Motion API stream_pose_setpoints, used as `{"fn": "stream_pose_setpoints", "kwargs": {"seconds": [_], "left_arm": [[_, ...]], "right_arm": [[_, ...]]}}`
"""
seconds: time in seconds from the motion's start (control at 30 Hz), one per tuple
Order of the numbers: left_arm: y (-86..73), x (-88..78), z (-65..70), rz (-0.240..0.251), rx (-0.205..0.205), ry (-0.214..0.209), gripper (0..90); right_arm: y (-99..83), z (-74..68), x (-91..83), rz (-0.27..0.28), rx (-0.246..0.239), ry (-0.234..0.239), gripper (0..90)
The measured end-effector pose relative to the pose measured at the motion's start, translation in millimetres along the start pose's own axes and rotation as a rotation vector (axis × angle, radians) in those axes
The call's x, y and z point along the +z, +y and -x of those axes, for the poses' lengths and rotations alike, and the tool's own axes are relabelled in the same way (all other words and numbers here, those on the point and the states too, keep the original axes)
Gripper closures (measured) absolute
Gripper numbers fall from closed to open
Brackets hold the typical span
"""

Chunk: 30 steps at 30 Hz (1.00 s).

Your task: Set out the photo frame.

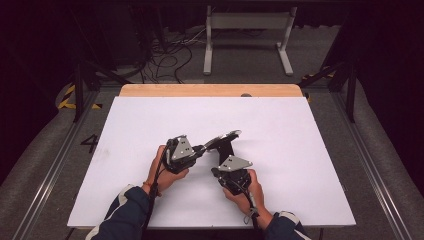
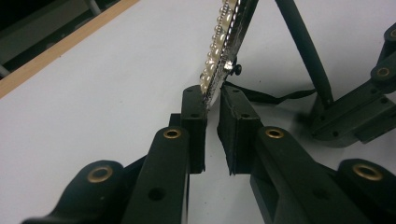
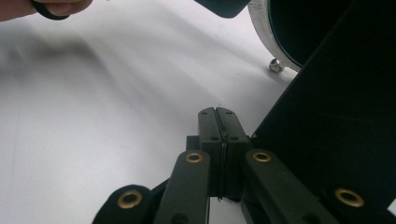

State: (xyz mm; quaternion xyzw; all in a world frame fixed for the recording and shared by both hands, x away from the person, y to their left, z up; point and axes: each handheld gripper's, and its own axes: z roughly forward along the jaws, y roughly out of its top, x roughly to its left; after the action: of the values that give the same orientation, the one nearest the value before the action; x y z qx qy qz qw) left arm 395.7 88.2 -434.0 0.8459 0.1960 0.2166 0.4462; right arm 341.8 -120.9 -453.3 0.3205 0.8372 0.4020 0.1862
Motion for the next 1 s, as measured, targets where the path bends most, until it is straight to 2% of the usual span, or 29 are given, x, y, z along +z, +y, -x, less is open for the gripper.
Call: {"fn": "stream_pose_setpoints", "kwargs": {"seconds": [0.13, 0.37, 0.53, 0.63, 0.67, 0.7, 0.83, 0.93, 1.0], "left_arm": [[-0.9, 2.5, -2.8, 0.01, -0.014, 0.011, 73.7], [-2.6, 8.9, -5.2, -0.005, -0.017, 0.021, 69.9], [-3.1, 10.4, -6.0, -0.01, -0.013, 0.008, 68.1], [-4.4, 10.2, -6.4, -0.018, -0.008, -0.04, 61.5], [-4.1, 10.7, -5.3, -0.029, 0.007, -0.046, 60.6], [-3.4, 11.4, -3.8, -0.032, 0.017, -0.045, 59.6], [0.9, 17.0, 0.1, -0.013, 0.013, -0.026, 57.7], [2.8, 23.3, 1.5, -0.017, 0.0, 0.004, 50.3], [3.7, 27.5, 1.2, -0.02, -0.013, 0.018, 50.4]], "right_arm": [[-0.3, 0.2, -0.3, 0.001, 0.001, -0.001, 90.0], [-1.6, 1.1, -0.4, -0.002, 0.005, -0.002, 90.0], [-3.0, 2.0, -1.2, -0.005, 0.007, -0.005, 90.0], [-3.5, 2.0, -1.6, -0.005, 0.006, -0.005, 90.0], [-3.7, 1.8, -1.5, -0.005, 0.005, -0.006, 90.0], [-3.9, 1.7, -1.5, -0.006, 0.005, -0.006, 90.0], [-4.4, 1.7, -1.3, -0.007, 0.004, -0.006, 90.0], [-4.6, 1.3, -1.2, -0.008, 0.007, -0.008, 90.0], [-4.8, 0.9, -1.2, -0.005, 0.012, -0.005, 90.0]]}}
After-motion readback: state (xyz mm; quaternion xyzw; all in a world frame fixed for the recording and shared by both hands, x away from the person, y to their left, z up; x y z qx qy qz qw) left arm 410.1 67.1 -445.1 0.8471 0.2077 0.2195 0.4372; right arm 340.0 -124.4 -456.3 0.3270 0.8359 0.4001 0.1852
